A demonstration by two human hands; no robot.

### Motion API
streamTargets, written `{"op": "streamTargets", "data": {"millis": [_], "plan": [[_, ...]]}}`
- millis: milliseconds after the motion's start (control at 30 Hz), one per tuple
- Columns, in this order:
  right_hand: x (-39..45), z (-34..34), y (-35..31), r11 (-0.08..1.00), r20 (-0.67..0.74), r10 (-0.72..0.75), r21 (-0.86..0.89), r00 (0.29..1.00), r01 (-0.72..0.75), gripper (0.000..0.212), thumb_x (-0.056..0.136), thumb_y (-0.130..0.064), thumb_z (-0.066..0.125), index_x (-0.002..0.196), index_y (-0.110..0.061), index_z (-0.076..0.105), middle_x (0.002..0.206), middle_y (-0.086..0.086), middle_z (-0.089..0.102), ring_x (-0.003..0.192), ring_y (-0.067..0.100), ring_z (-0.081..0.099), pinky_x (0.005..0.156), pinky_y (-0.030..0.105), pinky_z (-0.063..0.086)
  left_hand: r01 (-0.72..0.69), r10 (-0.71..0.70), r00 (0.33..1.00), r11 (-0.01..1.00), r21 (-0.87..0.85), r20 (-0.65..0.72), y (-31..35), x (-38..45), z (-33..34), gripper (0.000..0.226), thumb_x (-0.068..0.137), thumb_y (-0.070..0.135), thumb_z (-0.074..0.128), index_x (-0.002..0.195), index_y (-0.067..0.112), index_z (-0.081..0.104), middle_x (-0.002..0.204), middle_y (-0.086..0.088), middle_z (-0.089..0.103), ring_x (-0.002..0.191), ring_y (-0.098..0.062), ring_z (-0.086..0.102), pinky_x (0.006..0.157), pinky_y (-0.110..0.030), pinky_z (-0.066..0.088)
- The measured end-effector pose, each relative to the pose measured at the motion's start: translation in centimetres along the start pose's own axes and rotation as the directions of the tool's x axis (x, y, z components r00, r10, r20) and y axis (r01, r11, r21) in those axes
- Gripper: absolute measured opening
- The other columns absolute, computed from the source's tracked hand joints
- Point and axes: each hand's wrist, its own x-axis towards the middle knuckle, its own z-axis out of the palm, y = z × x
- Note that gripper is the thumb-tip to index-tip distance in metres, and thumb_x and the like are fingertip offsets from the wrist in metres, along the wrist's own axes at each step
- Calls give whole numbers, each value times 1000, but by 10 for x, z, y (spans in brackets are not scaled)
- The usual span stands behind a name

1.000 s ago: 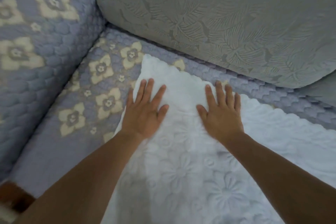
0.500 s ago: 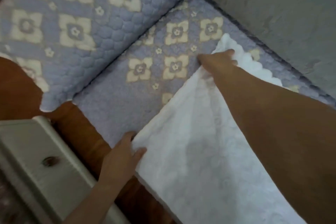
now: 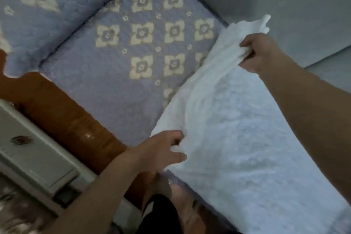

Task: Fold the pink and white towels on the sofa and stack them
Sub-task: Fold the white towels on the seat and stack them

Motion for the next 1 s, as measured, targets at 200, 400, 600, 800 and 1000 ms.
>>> {"op": "streamTargets", "data": {"millis": [200, 400, 600, 800, 1000], "plan": [[-55, -225, -6, 1000, -130, -8, 1, 991, 9, 55, 77, 11, 44, 125, -10, 64, 113, 13, 74, 98, 37, 72, 78, 53, 59, -61, 16, 955, 988, 145, 297, 59, 35, 194, 10, 89, 27, 63, 93, 24, 54, 87, 12, 58, 76, -4, 58, 66, -22, 43], [-74, -409, 38, 979, -299, -49, -201, 953, -13, 24, 89, 9, 49, 105, -6, 60, 109, 11, 67, 89, 26, 69, 61, 39, 58, 30, -89, 978, 956, 293, 191, 80, 41, 364, 7, 89, 28, 56, 92, 28, 50, 87, 6, 61, 74, -13, 60, 66, -33, 49], [-77, -540, 79, 974, -314, -167, -201, 935, 106, 34, 90, 11, 44, 92, -18, 62, 94, 5, 65, 80, 22, 65, 74, 40, 59, 38, -35, 999, 918, 395, -13, 88, 46, 498, 9, 94, 28, 51, 98, 24, 44, 83, 5, 57, 74, -13, 57, 62, -28, 42], [-50, -622, 112, 921, -409, -246, -380, 879, 82, 24, 89, 2, 50, 93, -21, 58, 86, 4, 55, 77, 24, 57, 57, 32, 48, 6, 25, 998, 859, 512, -54, 80, 56, 582, 18, 96, 30, 54, 98, 28, 37, 82, 9, 51, 79, -18, 59, 72, -34, 50], [3, -691, 175, 925, -496, -234, -379, 836, 34, 23, 93, -2, 44, 105, -14, 59, 88, 2, 53, 78, 16, 53, 62, 21, 47, 57, -48, 998, 852, 521, -30, 51, 92, 641, 16, 97, 25, 53, 103, 24, 39, 85, 7, 51, 77, -18, 55, 73, -30, 47]]}}
